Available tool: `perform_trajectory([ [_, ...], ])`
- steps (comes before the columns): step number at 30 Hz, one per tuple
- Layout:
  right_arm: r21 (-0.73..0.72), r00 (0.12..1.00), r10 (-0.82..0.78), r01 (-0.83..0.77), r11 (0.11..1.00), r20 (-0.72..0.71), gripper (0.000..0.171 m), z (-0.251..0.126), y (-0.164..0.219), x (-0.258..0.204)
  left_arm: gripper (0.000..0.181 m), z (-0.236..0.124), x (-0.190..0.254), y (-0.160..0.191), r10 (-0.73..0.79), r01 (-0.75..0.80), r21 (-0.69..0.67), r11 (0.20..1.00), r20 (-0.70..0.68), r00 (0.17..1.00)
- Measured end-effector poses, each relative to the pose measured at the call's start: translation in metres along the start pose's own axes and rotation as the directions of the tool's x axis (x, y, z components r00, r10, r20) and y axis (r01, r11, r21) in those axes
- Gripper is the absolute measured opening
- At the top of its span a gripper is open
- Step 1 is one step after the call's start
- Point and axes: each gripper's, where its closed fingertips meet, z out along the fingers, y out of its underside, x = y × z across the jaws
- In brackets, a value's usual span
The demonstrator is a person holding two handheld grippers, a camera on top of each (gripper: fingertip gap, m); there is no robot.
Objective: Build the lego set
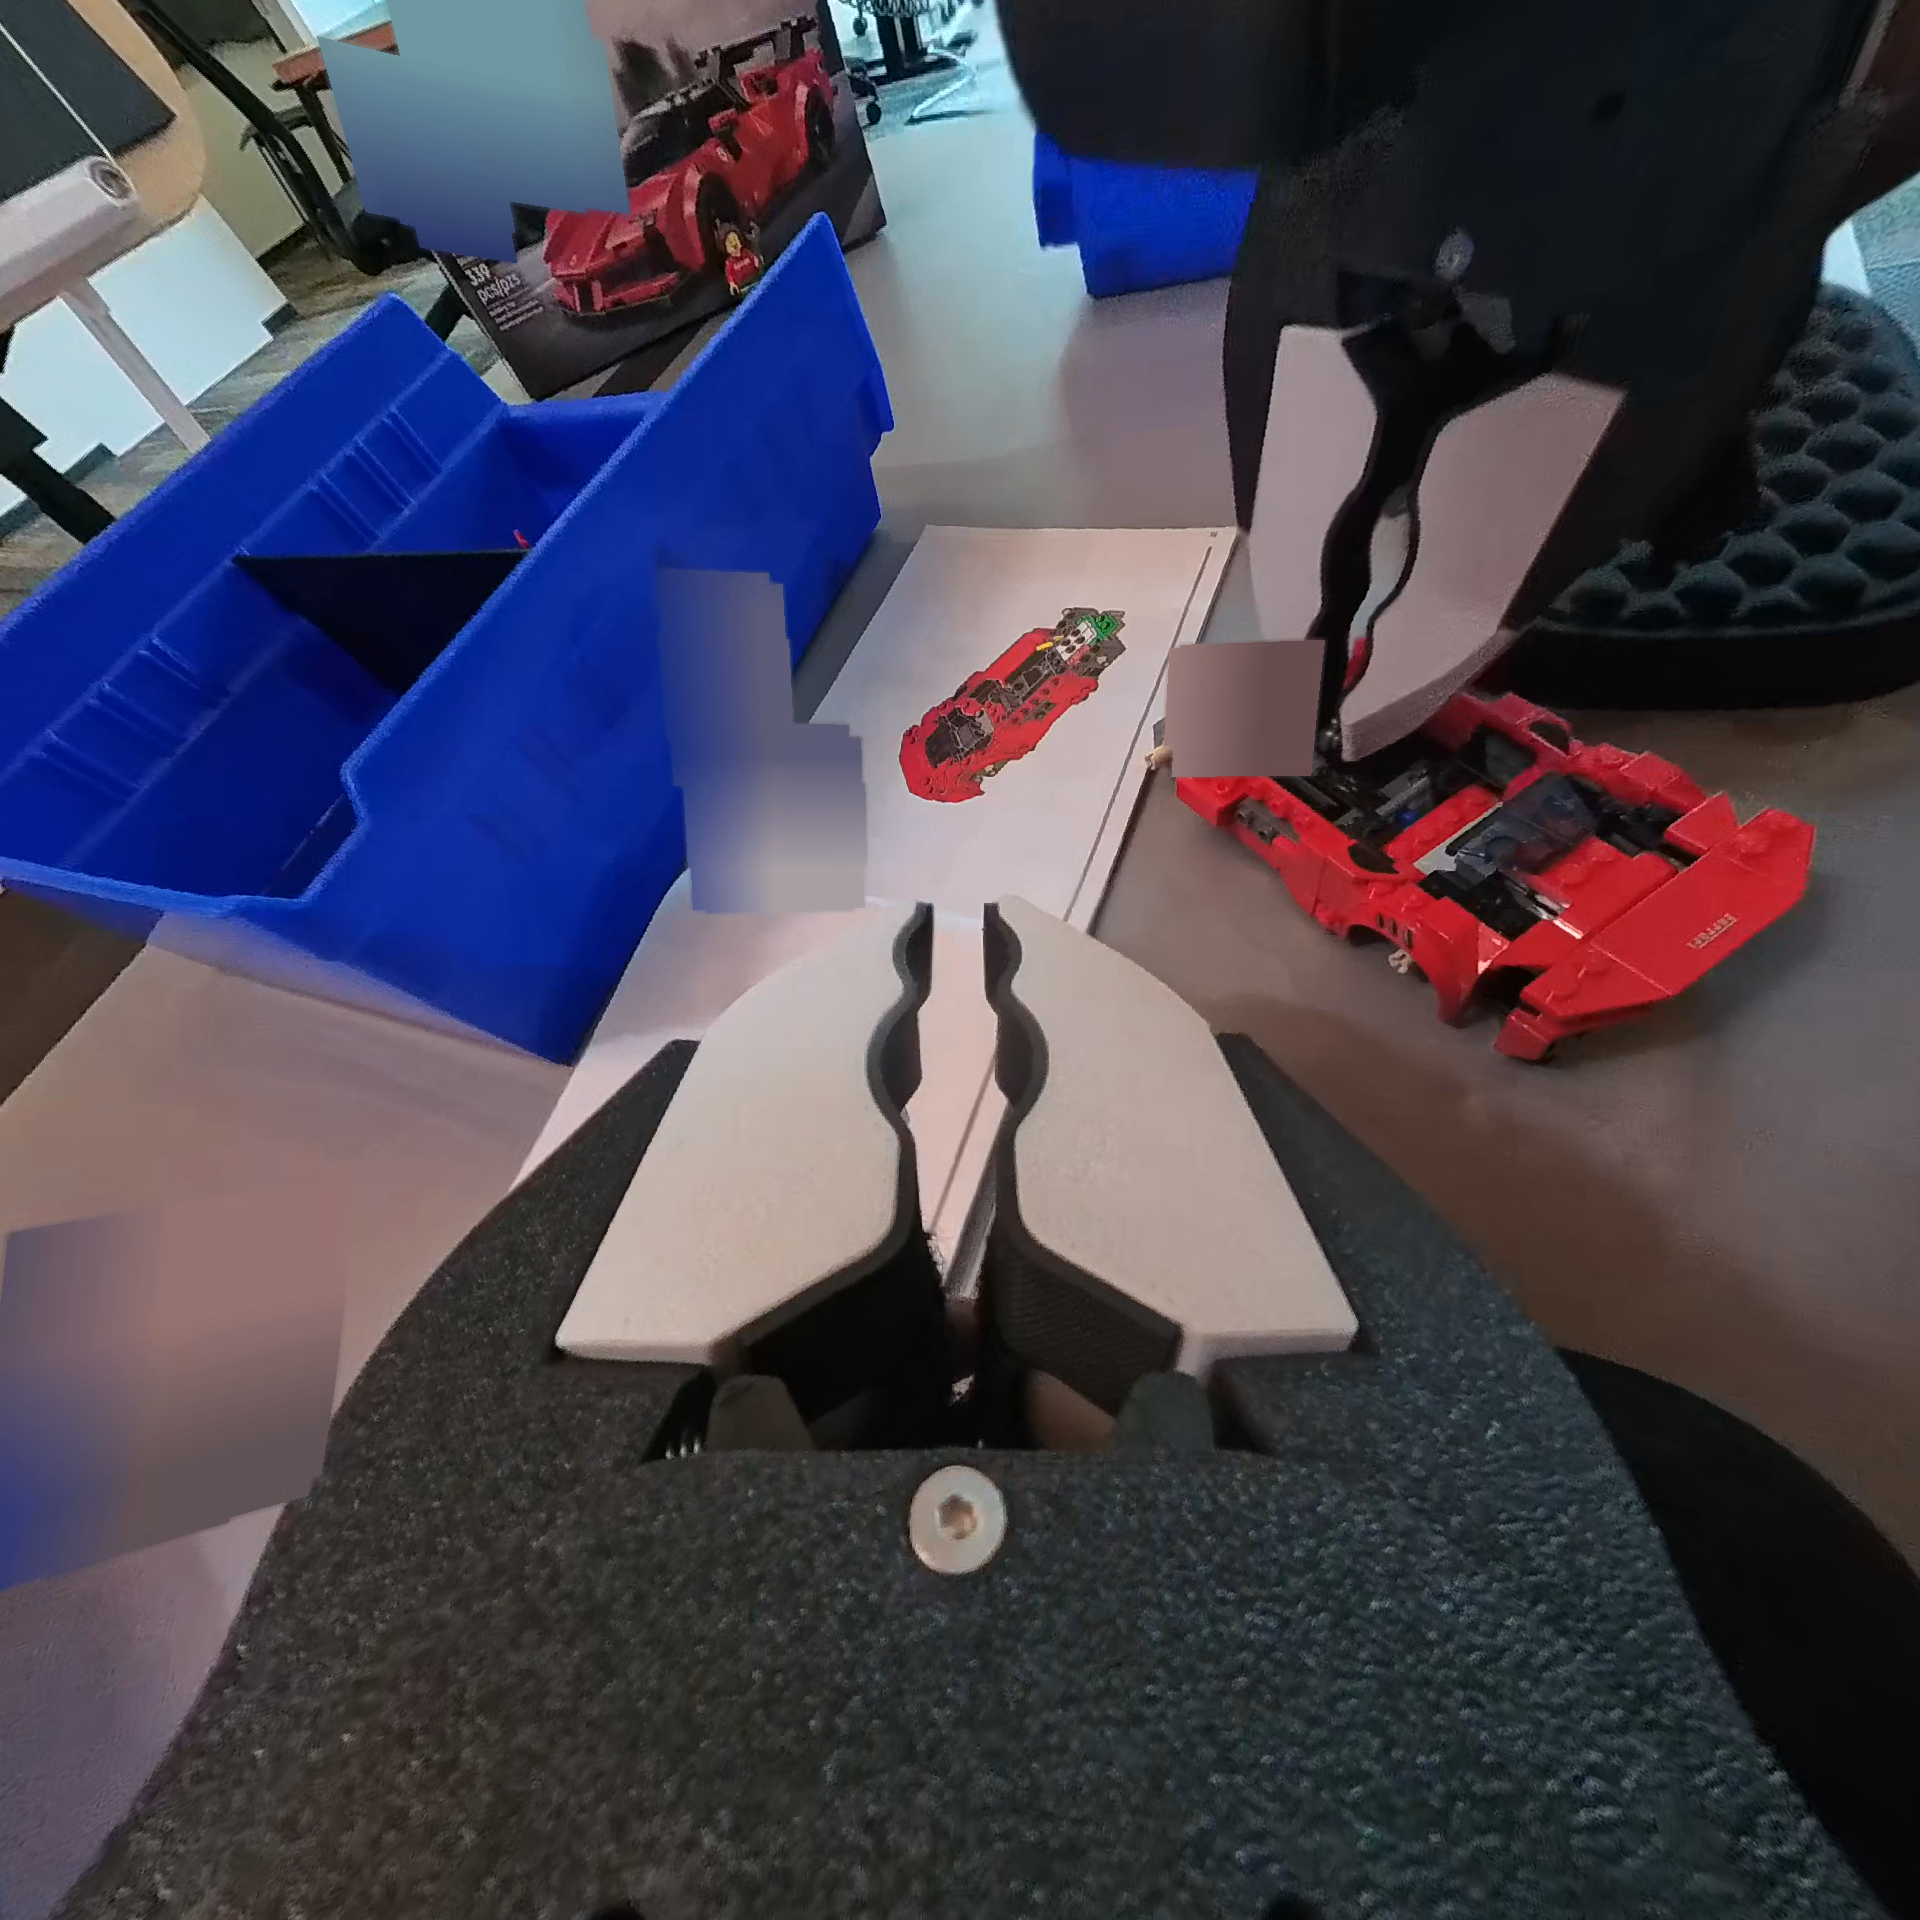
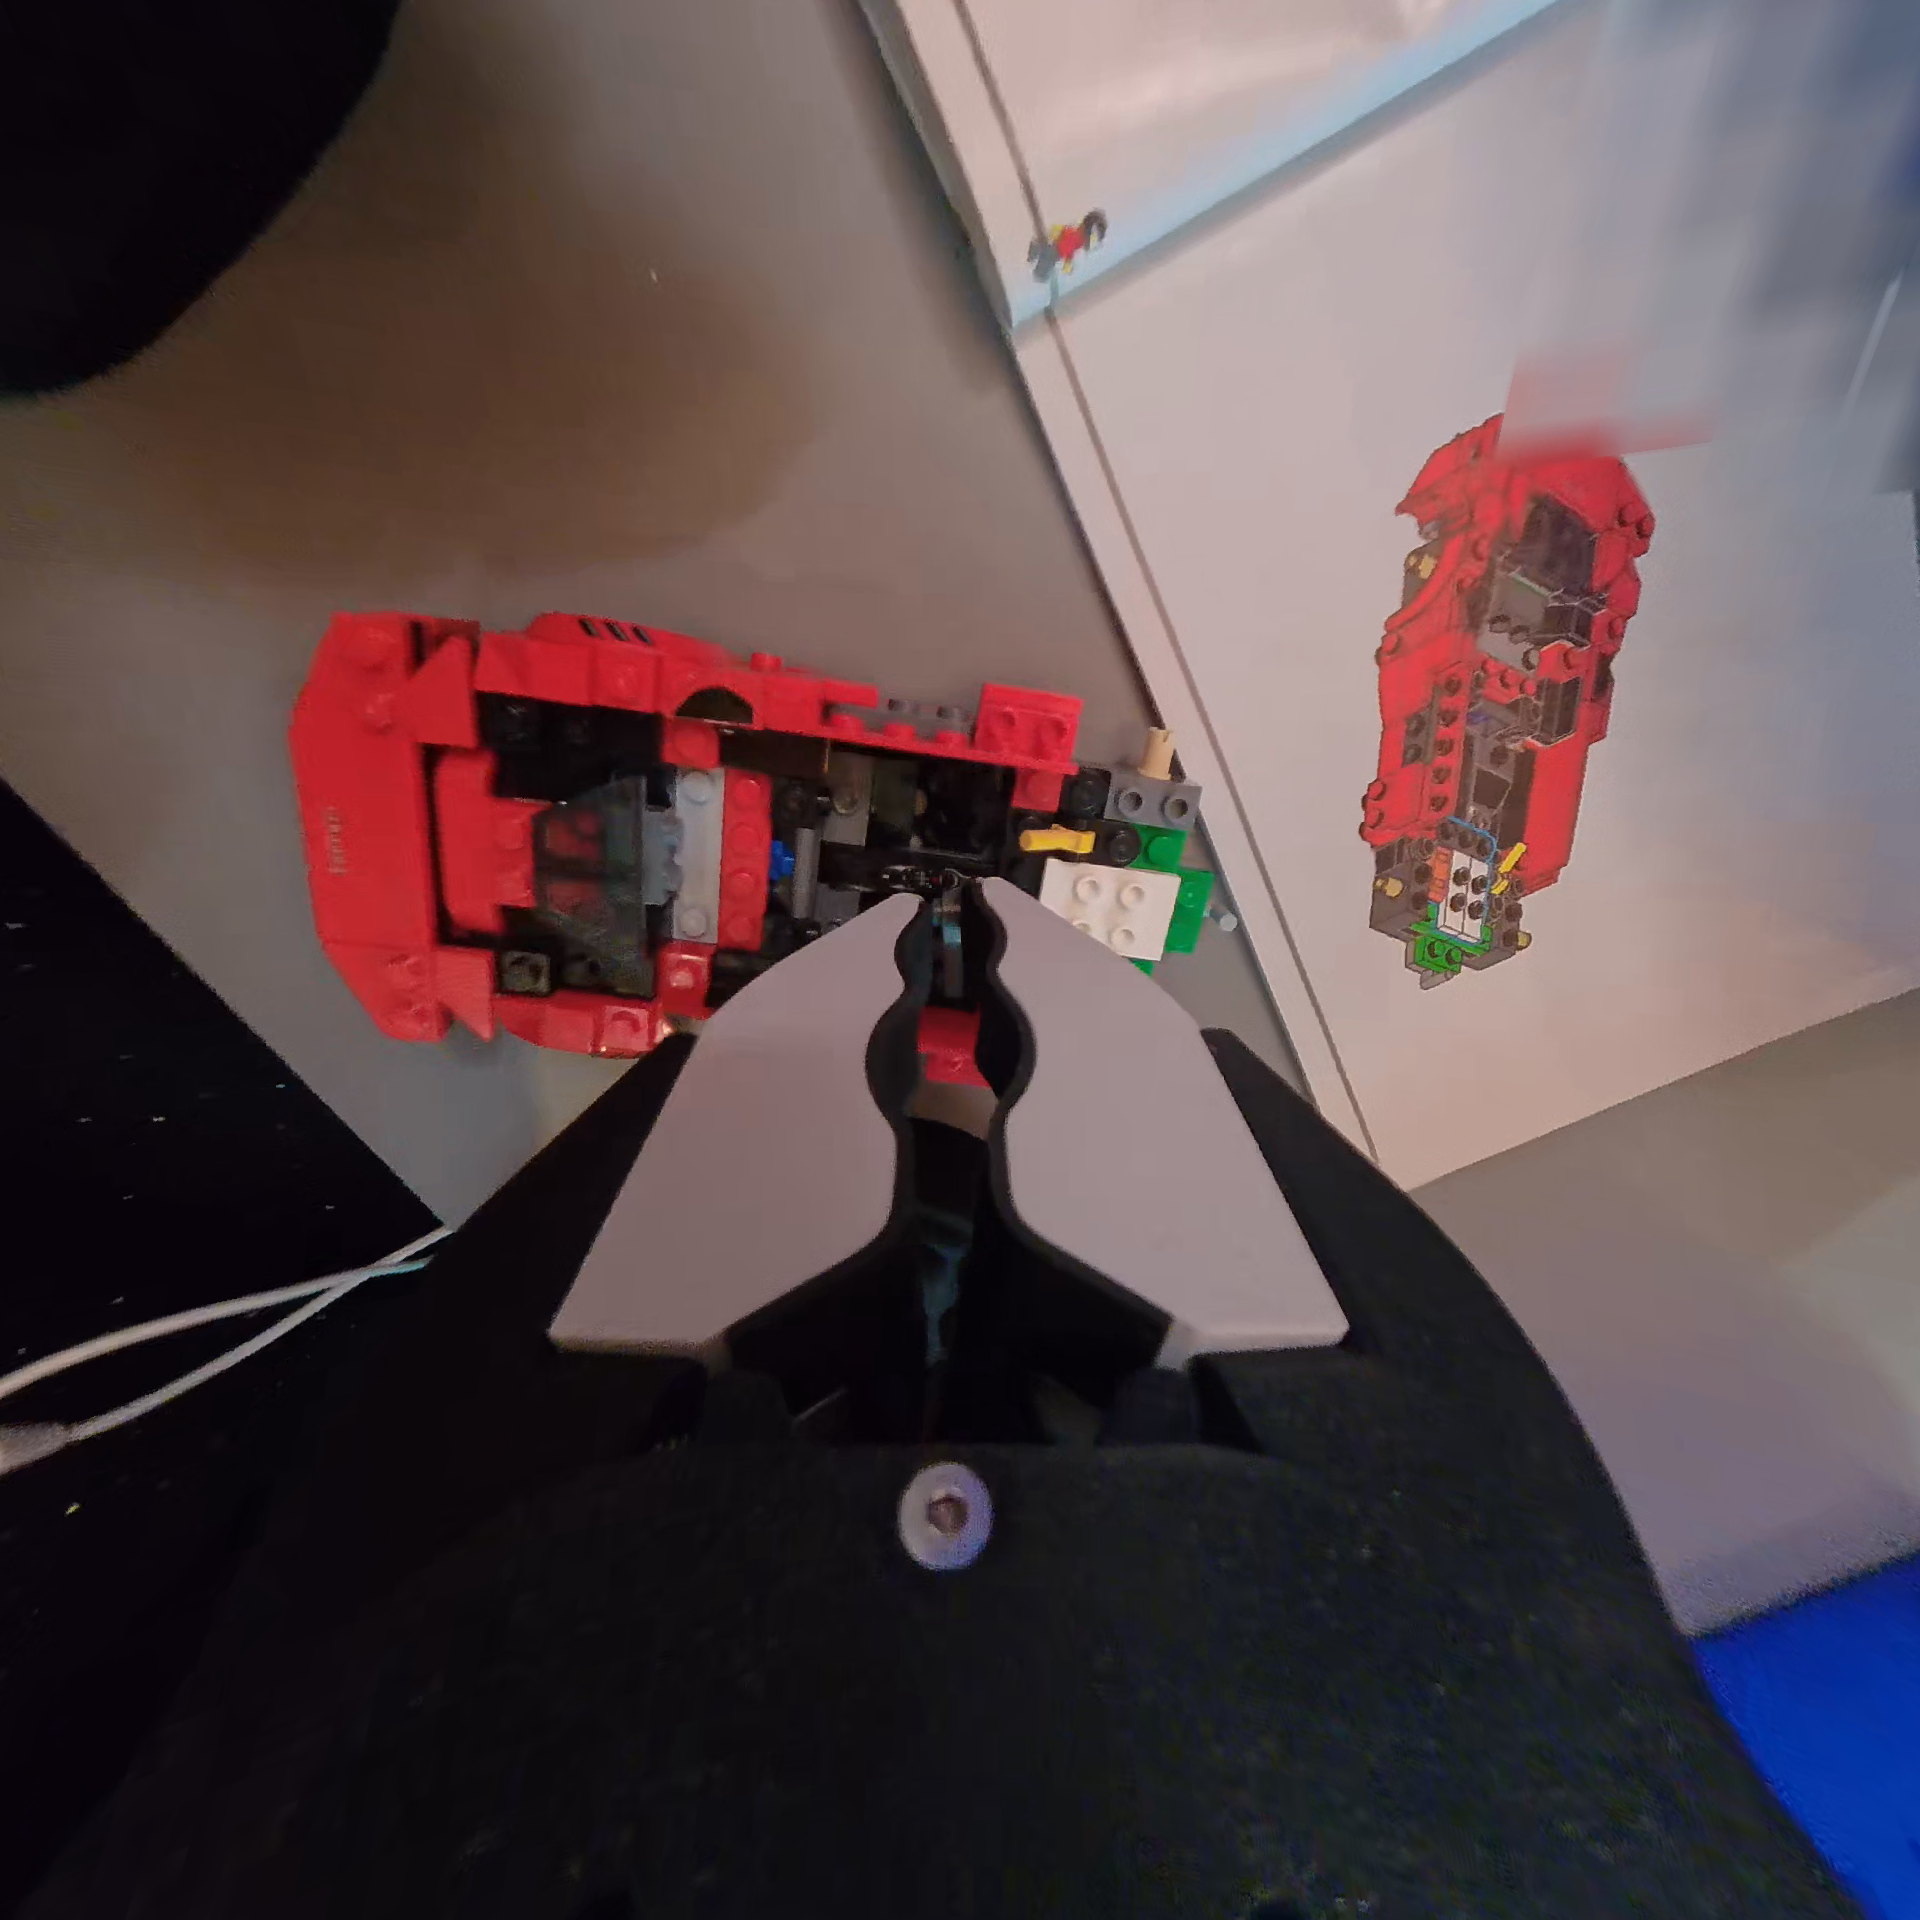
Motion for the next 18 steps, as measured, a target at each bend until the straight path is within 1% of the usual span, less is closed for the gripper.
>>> perform_trajectory([
  [1,0.058,1.0,0.013,-0.014,0.998,0.024,0.005,-0.005,-0.004,0.0,0.01,0.0,-0.001,-0.002,-0.002,0.002,0.012,1.0,0.004,1.0],
  [2,0.147,0.999,0.03,-0.035,0.989,0.041,0.005,-0.013,-0.013,0.002,0.012,-0.001,-0.001,-0.005,-0.005,0.004,0.031,1.0,0.009,1.0],
  [3,0.261,0.997,0.047,-0.063,0.963,0.067,0.005,-0.023,-0.024,0.004,0.016,-0.002,-0.001,-0.01,-0.005,0.004,0.059,0.998,0.014,1.0],
  [4,0.386,0.991,0.065,-0.104,0.917,0.113,0.005,-0.037,-0.036,0.006,0.019,-0.003,-0.001,-0.017,0.002,-0.004,0.093,0.996,0.019,1.0],
  [5,0.519,0.982,0.086,-0.162,0.839,0.168,0.005,-0.055,-0.05,0.008,0.023,-0.005,-0.001,-0.024,0.017,-0.021,0.133,0.991,0.03,0.999],
  [6,0.651,0.967,0.092,-0.228,0.724,0.236,0.005,-0.077,-0.063,0.011,0.027,-0.006,-0.001,-0.032,0.038,-0.047,0.174,0.984,0.051,0.998],
  [7,0.754,0.945,0.087,-0.306,0.581,0.316,0.005,-0.101,-0.074,0.015,0.029,-0.008,-0.001,-0.042,0.064,-0.079,0.216,0.973,0.077,0.995],
  [8,0.813,0.91,0.07,-0.398,0.425,0.408,0.005,-0.123,-0.08,0.018,0.03,-0.01,0.001,-0.053,0.087,-0.111,0.261,0.959,0.104,0.991],
  [9,0.823,0.864,0.036,-0.491,0.286,0.503,0.004,-0.142,-0.081,0.022,0.03,-0.011,0.004,-0.066,0.108,-0.142,0.309,0.941,0.125,0.986],
  [10,0.8,0.813,0.006,-0.574,0.174,0.582,0.004,-0.155,-0.079,0.026,0.027,-0.011,0.01,-0.08,0.132,-0.171,0.352,0.92,0.133,0.982],
  [11,0.768,0.769,-0.024,-0.635,0.088,0.638,0.005,-0.164,-0.076,0.03,0.025,-0.011,0.019,-0.094,0.162,-0.2,0.383,0.902,0.13,0.978],
  [12,0.737,0.735,-0.054,-0.675,0.026,0.675,0.004,-0.169,-0.072,0.032,0.024,-0.009,0.027,-0.105,0.194,-0.228,0.398,0.889,0.124,0.973],
  [15,0.66,0.664,-0.108,-0.748,-0.07,0.74,0.004,-0.173,-0.061,0.031,0.023,0.003,0.043,-0.123,0.269,-0.294,0.373,0.88,0.118,0.956],
  [18,0.611,0.619,-0.134,-0.786,-0.097,0.774,0.004,-0.171,-0.053,0.027,0.025,0.012,0.044,-0.133,0.275,-0.312,0.365,0.877,0.15,0.95],
])
